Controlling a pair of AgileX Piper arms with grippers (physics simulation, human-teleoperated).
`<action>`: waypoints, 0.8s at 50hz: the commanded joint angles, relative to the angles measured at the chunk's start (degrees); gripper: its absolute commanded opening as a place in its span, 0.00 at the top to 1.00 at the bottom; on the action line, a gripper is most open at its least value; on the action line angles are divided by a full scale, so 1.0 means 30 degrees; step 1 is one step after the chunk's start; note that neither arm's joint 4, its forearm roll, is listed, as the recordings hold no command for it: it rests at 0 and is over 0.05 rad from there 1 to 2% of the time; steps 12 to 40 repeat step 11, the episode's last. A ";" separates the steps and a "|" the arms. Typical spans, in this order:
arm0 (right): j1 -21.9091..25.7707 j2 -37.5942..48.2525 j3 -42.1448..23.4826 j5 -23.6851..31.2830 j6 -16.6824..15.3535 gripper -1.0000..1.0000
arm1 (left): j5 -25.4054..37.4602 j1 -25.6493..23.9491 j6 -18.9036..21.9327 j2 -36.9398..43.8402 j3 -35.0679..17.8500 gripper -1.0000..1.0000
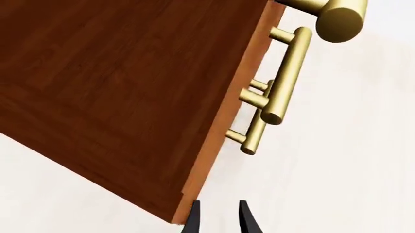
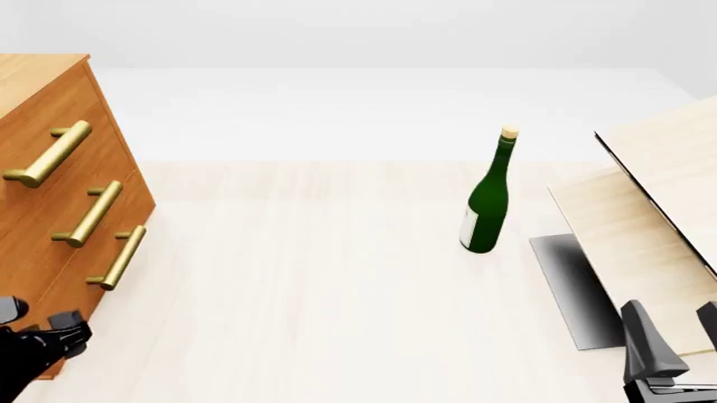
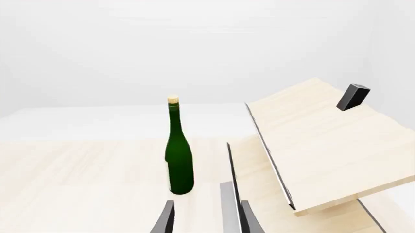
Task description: Put the bowl in the bottom drawer of the cabinet and close it.
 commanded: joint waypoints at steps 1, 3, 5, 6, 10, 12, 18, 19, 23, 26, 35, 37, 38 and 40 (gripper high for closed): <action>-0.0001 -0.0001 0.0000 -0.0007 -0.0002 0.00 | -0.0385 0.3273 0.5251 -0.1626 -0.1232 0.00; 0.0002 -0.0001 0.0000 -0.0007 0.0002 0.00 | -0.0551 0.3637 0.5474 -0.1679 -0.1097 0.00; 0.0000 0.0000 0.0000 -0.0001 -0.0001 0.00 | -0.0671 0.3924 0.5860 -0.1981 -0.0938 0.00; 0.0000 0.0000 0.0000 -0.0001 -0.0001 0.00 | -0.0680 0.3923 0.5860 -0.1972 -0.0938 0.00; 0.0000 0.0000 0.0000 -0.0003 0.0000 0.00 | -0.0907 0.4070 0.5983 -0.1779 -0.0844 0.00; 0.0000 -0.0001 0.0000 -0.0006 0.0000 0.00 | -0.0946 0.4202 0.6051 -0.1781 -0.0805 0.00; 0.0000 -0.0001 0.0000 -0.0006 0.0000 0.00 | -0.0946 0.4202 0.6051 -0.1781 -0.0805 0.00; 0.0000 -0.0001 0.0000 -0.0006 0.0000 0.00 | -0.0946 0.4202 0.6051 -0.1781 -0.0805 0.00; 0.0000 -0.0001 0.0000 -0.0006 0.0000 0.00 | -0.0946 0.4202 0.6051 -0.1781 -0.0805 0.00; 0.0000 -0.0001 0.0000 -0.0006 0.0000 0.00 | -0.0946 0.4202 0.6051 -0.1781 -0.0805 0.00; 0.0000 -0.0001 0.0000 -0.0006 0.0000 0.00 | -0.0946 0.4202 0.6051 -0.1781 -0.0805 0.00; 0.0000 -0.0001 0.0000 -0.0006 0.0000 0.00 | -0.0946 0.4202 0.6051 -0.1781 -0.0805 0.00; 0.0000 -0.0001 0.0000 -0.0006 0.0000 0.00 | -0.0946 0.4202 0.6051 -0.1781 -0.0805 0.00; 0.0000 -0.0001 0.0000 -0.0006 0.0000 0.00 | -0.0946 0.4202 0.6051 -0.1781 -0.0805 0.00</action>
